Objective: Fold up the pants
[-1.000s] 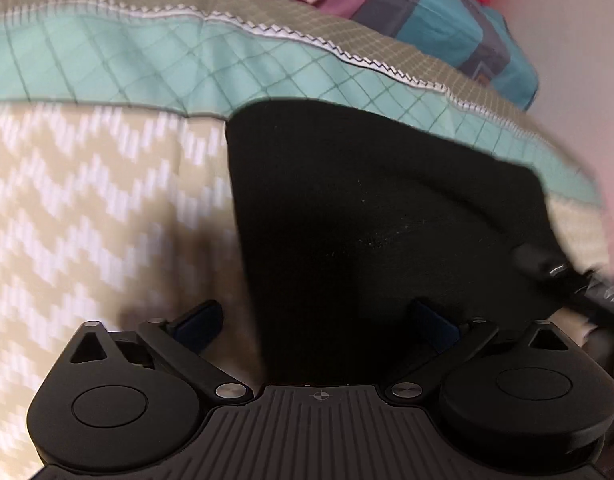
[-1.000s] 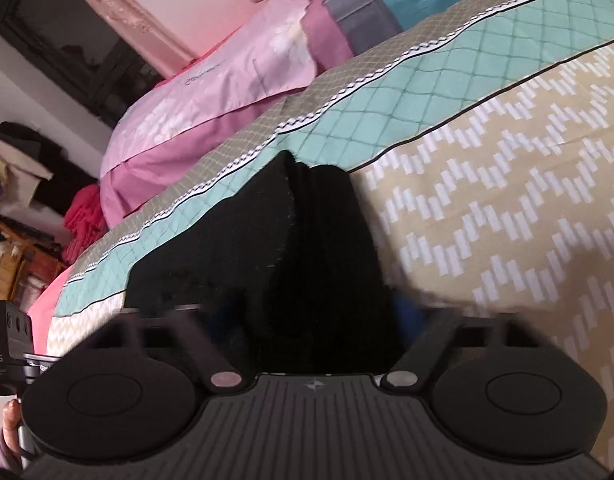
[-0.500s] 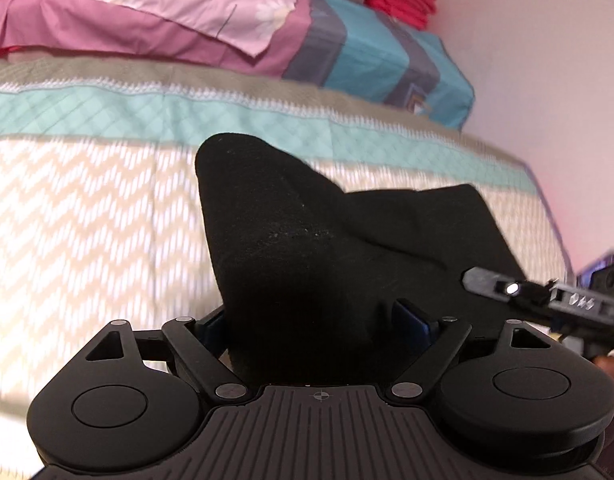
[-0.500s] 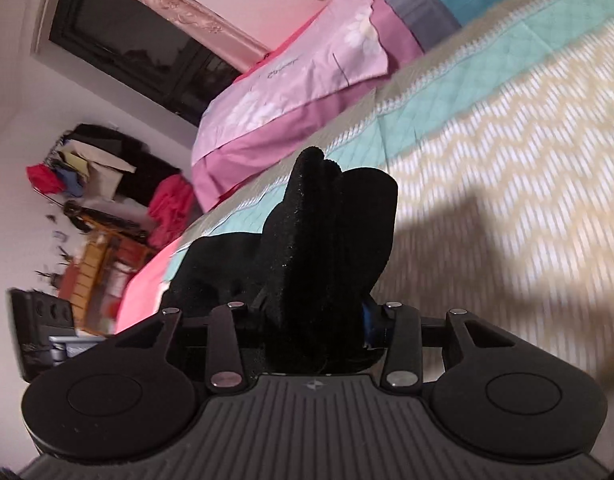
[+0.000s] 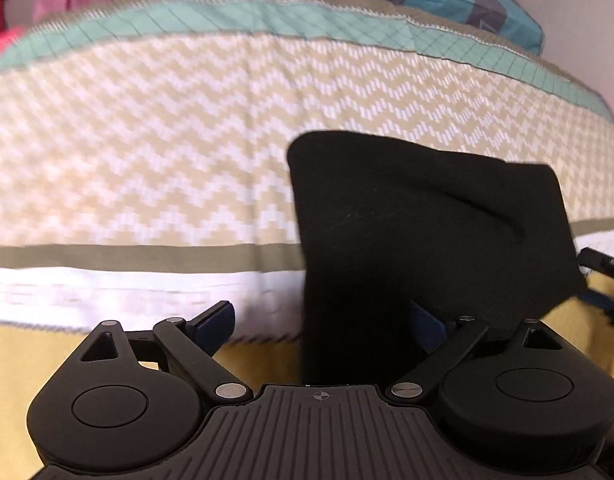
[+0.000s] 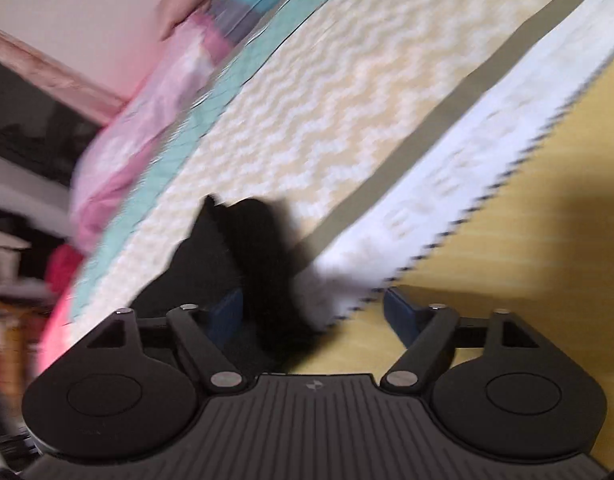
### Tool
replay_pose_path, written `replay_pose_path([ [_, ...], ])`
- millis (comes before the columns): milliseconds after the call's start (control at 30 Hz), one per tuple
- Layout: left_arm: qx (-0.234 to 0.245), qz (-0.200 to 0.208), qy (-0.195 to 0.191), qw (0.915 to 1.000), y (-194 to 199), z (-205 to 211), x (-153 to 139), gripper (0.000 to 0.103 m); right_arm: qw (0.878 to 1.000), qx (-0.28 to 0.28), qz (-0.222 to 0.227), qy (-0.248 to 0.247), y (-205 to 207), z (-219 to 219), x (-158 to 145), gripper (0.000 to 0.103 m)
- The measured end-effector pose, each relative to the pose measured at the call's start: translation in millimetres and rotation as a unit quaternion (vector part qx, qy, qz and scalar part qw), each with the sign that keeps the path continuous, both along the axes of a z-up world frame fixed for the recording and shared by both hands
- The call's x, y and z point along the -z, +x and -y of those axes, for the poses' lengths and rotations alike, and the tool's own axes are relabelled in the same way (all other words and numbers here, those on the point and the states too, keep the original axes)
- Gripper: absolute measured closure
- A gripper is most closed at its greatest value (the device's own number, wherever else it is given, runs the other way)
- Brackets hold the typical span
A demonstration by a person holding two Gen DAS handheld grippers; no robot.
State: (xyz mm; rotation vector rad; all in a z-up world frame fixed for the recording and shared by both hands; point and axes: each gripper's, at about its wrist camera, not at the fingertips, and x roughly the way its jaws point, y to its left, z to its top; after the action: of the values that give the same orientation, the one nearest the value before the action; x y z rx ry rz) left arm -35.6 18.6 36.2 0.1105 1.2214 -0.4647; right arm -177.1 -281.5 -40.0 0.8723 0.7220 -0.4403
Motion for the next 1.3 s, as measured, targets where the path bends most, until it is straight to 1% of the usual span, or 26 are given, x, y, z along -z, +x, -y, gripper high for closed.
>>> replay_pose_path([
  [67,-0.003,0.022,0.031,0.9993,-9,-4,-13,0.000,0.998,0.015,-0.042,-0.032,-9,-7,-3,0.022],
  [133,-0.006,0.039,0.057,0.9976,-16,-9,-20,0.000,0.998,-0.003,-0.046,-0.050,-23,-16,-3,0.021],
  [200,-0.006,0.048,0.064,0.9967,-24,-15,-23,0.000,0.996,-0.027,-0.044,-0.068,-28,-35,-7,0.019],
  [300,-0.006,0.053,0.075,0.9958,-38,-22,-24,0.000,0.990,-0.064,-0.054,-0.111,-14,-70,-11,0.016],
  [367,-0.006,0.053,0.081,0.9954,-44,-25,-22,0.000,0.986,-0.086,-0.062,-0.130,-10,-89,-13,0.016],
  [567,-0.005,0.047,0.088,0.9950,-56,-27,-18,0.000,0.976,-0.125,-0.055,-0.167,-9,-119,-20,0.015],
  [767,-0.005,0.042,0.094,0.9947,-64,-29,-16,0.000,0.974,-0.137,-0.052,-0.172,-14,-132,-22,0.015],
  [1000,0.003,0.049,0.099,0.9939,-67,-26,-17,0.000,0.974,-0.141,-0.062,-0.169,-16,-137,-14,0.015],
  [1233,0.000,0.051,0.104,0.9933,-64,-25,-14,0.000,0.973,-0.147,-0.071,-0.165,-14,-139,-9,0.015],
  [1300,0.003,0.044,0.096,0.9945,-62,-26,-12,0.000,0.972,-0.150,-0.076,-0.165,-13,-140,-6,0.014],
])
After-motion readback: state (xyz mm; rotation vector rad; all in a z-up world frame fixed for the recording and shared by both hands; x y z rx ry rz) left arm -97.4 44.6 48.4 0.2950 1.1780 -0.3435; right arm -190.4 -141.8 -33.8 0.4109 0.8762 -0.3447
